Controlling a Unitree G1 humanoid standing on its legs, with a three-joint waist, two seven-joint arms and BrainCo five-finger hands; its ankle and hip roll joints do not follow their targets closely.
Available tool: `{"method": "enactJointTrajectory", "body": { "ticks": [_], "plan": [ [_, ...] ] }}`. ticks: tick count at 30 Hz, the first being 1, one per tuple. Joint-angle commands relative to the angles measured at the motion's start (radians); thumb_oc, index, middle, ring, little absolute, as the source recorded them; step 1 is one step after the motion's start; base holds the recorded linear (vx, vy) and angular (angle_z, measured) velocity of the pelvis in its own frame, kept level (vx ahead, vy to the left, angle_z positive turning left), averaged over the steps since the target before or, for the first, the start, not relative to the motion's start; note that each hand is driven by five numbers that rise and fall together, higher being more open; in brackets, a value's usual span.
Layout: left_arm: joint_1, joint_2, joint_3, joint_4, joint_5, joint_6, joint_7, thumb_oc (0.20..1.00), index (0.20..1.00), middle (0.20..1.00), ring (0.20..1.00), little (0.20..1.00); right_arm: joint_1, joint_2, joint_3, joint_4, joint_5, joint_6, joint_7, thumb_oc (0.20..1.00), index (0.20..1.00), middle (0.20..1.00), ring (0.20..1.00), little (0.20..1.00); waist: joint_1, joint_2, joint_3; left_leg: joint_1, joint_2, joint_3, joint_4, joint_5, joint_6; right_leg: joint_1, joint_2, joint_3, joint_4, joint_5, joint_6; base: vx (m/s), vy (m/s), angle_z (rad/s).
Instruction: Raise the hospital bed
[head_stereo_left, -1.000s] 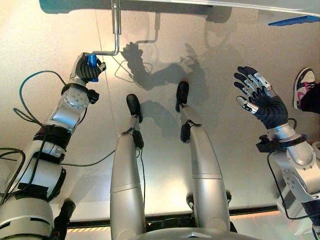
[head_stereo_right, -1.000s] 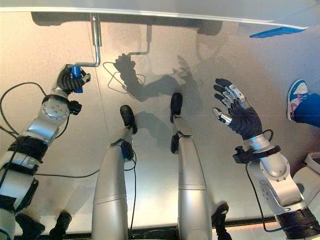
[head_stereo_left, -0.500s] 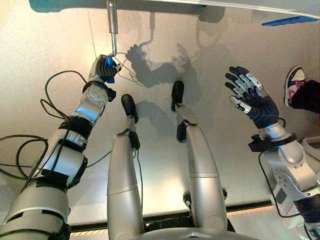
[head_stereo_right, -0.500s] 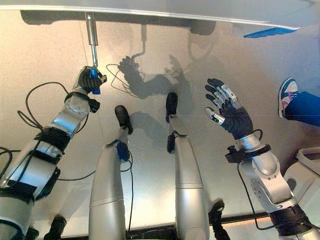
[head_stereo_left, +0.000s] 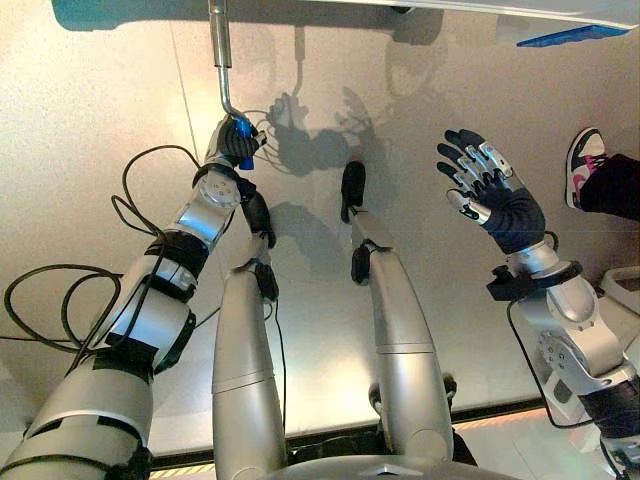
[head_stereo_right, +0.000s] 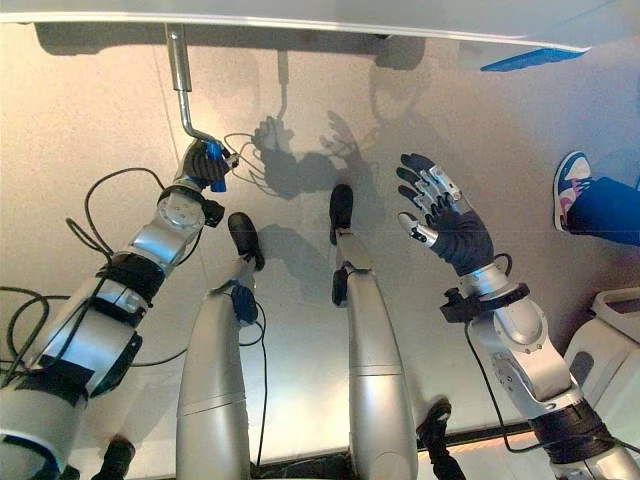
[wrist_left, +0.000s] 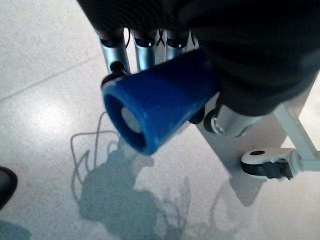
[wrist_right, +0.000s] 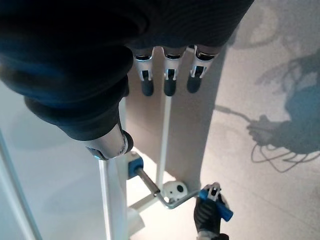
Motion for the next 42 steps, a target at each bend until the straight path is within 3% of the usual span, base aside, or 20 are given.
{"method": "enactJointTrajectory", "body": {
  "ticks": [1,11,21,23,29,35,42],
  "plan": [
    [-0.022,-0.160,-0.056,-0.096,-0.039,-0.111,-0.038,0.200,0.200,0.200,0.200,0.200,-0.025,-0.025,0.013,-0.033,0.032,-0.051,-0.004,1.000,1.000,1.000,1.000,1.000,0.013,0.011,-0.020,0.037,0.019,-0.079,-0.090,0.036,-0.078,0.041,-0.048,0.012,0.104,-0.116,0.117,0.00,0.000,0.00],
    [0.001,-0.198,-0.071,-0.191,-0.189,-0.162,-0.063,0.200,0.200,0.200,0.200,0.200,-0.052,-0.024,0.029,-0.019,0.037,-0.055,-0.018,1.000,1.000,1.000,1.000,1.000,0.014,0.012,-0.020,0.049,0.019,-0.079,-0.104,0.044,-0.082,0.053,-0.049,0.011,0.091,-0.107,0.117,0.00,0.000,0.00],
    [0.101,-0.197,-0.071,-0.449,-0.459,-0.221,-0.139,0.200,0.200,0.200,0.200,0.200,-0.040,-0.010,0.013,-0.016,0.030,-0.056,-0.036,1.000,1.000,1.000,1.000,1.000,0.025,0.022,-0.020,0.056,0.014,-0.082,-0.118,0.051,-0.084,0.063,-0.050,0.005,0.079,-0.101,0.114,0.00,0.000,0.00],
    [0.136,-0.178,-0.066,-0.517,-0.510,-0.225,-0.157,0.200,0.200,0.200,0.200,0.200,-0.031,-0.006,0.004,-0.021,0.026,-0.057,-0.042,1.000,1.000,1.000,1.000,1.000,0.030,0.026,-0.020,0.055,0.013,-0.082,-0.119,0.053,-0.085,0.063,-0.051,0.004,0.076,-0.099,0.114,0.00,0.000,0.00],
    [0.295,-0.020,0.007,-0.786,-0.650,-0.239,-0.216,0.200,0.200,0.200,0.200,0.200,0.026,0.007,-0.054,-0.037,0.005,-0.053,-0.048,1.000,1.000,1.000,1.000,1.000,0.055,0.048,-0.020,0.060,0.007,-0.084,-0.123,0.055,-0.084,0.068,-0.055,-0.002,0.077,-0.100,0.112,0.00,0.000,0.00],
    [0.493,0.130,0.177,-1.017,-0.763,-0.261,-0.259,0.200,0.200,0.200,0.200,0.200,0.085,0.016,-0.101,-0.063,-0.007,-0.051,-0.034,1.000,1.000,1.000,1.000,1.000,0.078,0.066,-0.020,0.062,0.002,-0.089,-0.121,0.054,-0.085,0.076,-0.061,-0.008,0.076,-0.100,0.109,0.00,-0.001,0.01],
    [0.640,0.211,0.332,-1.159,-0.822,-0.294,-0.270,0.200,0.200,0.200,0.200,0.200,0.107,0.009,-0.131,-0.076,-0.002,-0.049,-0.020,1.000,1.000,1.000,1.000,1.000,0.096,0.072,-0.020,0.069,-0.005,-0.094,-0.121,0.049,-0.082,0.080,-0.064,-0.010,0.078,-0.102,0.108,0.00,0.006,0.02]
  ]
}}
